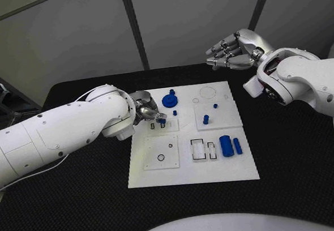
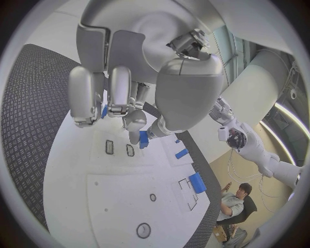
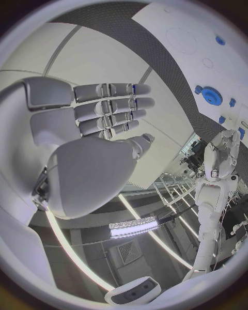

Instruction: Assemble the parts on the task board

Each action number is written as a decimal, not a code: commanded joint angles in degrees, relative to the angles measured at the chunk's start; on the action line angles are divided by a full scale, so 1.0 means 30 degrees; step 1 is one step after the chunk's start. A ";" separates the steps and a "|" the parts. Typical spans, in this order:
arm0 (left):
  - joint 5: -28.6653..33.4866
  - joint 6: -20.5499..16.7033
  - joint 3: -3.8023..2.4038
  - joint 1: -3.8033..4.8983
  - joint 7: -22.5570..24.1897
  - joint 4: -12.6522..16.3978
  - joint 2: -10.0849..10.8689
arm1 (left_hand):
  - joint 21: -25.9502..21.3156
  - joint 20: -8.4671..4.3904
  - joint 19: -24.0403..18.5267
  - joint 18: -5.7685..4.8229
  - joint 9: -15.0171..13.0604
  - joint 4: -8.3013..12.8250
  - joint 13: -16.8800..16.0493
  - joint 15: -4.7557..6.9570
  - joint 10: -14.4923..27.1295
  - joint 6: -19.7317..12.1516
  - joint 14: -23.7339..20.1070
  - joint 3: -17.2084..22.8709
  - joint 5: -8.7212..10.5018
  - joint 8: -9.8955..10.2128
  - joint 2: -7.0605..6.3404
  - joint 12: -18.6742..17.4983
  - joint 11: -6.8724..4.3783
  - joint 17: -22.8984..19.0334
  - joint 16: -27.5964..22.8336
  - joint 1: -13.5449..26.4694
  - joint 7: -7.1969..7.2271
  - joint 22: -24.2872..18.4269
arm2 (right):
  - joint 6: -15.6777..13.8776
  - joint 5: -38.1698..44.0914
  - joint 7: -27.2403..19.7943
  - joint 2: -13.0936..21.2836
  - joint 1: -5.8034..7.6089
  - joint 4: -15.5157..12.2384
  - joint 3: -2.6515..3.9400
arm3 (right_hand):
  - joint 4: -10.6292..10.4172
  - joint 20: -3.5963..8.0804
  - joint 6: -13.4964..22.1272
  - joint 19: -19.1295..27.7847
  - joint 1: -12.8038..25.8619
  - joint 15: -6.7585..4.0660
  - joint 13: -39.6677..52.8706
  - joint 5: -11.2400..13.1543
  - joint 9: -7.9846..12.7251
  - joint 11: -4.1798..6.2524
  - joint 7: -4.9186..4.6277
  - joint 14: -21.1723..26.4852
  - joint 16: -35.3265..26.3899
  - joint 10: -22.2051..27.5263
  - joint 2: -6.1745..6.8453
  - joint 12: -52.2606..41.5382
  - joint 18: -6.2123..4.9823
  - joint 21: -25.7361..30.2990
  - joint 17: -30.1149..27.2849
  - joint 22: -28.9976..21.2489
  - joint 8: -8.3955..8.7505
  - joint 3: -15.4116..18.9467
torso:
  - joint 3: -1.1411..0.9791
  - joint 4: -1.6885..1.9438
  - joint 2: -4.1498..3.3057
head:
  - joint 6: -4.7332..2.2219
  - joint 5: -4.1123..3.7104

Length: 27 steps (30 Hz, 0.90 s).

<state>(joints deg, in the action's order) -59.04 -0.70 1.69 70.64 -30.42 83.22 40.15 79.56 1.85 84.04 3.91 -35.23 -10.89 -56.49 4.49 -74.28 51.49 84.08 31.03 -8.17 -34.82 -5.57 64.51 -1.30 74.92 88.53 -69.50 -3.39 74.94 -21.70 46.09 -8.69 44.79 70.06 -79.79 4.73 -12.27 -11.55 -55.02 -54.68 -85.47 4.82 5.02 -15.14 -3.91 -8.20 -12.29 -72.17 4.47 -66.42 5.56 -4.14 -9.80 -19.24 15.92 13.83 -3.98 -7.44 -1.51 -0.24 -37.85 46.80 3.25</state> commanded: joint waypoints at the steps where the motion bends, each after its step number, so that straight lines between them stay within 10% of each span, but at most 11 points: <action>1: -0.1831 -0.0619 -0.0008 -0.0109 0.0104 -0.0018 -0.0098 | 0.0085 -0.0181 0.0432 -0.0288 -0.0016 0.2911 0.0033 0.0123 -0.0111 0.0013 0.1823 0.3074 -0.0031 -0.0110 -0.0034 -0.0079 -0.0044 0.4530 0.0080 0.0146 0.0170 0.0133 | 0.0050 0.0122 0.0129 0.0001 0.0037 -0.0023 0.0013 | 0.0031 0.0018 0.0082 -0.0130 0.0224 0.0061 -0.0024 -0.0098 0.0025 -0.0037 -0.0013 -0.0126 -0.0121 0.0084 0.0019 -0.0012 -0.0218 0.0128 -0.0020 -0.0025 0.0023 0.0111 | 0.0003 -0.0005 -0.0039 | -0.0005 -0.0022; 27: -0.3817 0.0807 -0.0010 -0.0437 -0.0125 -0.0221 -0.0416 | 0.0098 -0.0204 0.0448 -0.0294 -0.0151 0.3051 0.0241 0.0152 -0.0070 0.0024 0.1819 0.3409 -0.0131 -0.0192 -0.0175 -0.0248 -0.0071 0.4516 0.0069 0.0271 0.0193 0.0176 | 0.0279 0.0177 0.0195 -0.0095 0.0034 0.0023 0.0013 | 0.0047 0.0005 0.0109 -0.0134 0.0258 0.0079 -0.0076 -0.0115 0.0028 -0.0052 -0.0026 -0.0099 -0.0179 0.0143 -0.0001 0.0005 -0.0214 0.0208 -0.0052 -0.0078 0.0029 0.0127 | -0.0014 -0.0008 -0.0031 | 0.0102 0.0021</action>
<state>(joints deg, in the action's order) -69.40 -0.04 1.69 69.27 -30.62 82.57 38.97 79.56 1.64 83.82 3.92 -35.69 -10.50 -55.81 4.48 -74.47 51.72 84.08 32.20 -8.40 -35.07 -6.56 63.94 -1.32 74.92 88.53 -68.50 -3.17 74.93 -21.34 46.42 -7.96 44.57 70.05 -79.69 4.73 -12.11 -11.55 -55.03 -54.68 -85.48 4.82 4.84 -15.14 -3.91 -8.20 -12.29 -72.17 4.25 -66.42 5.56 -4.14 -9.80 -18.80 15.81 13.65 -3.98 -7.28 -1.53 -0.24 -37.97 47.13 3.30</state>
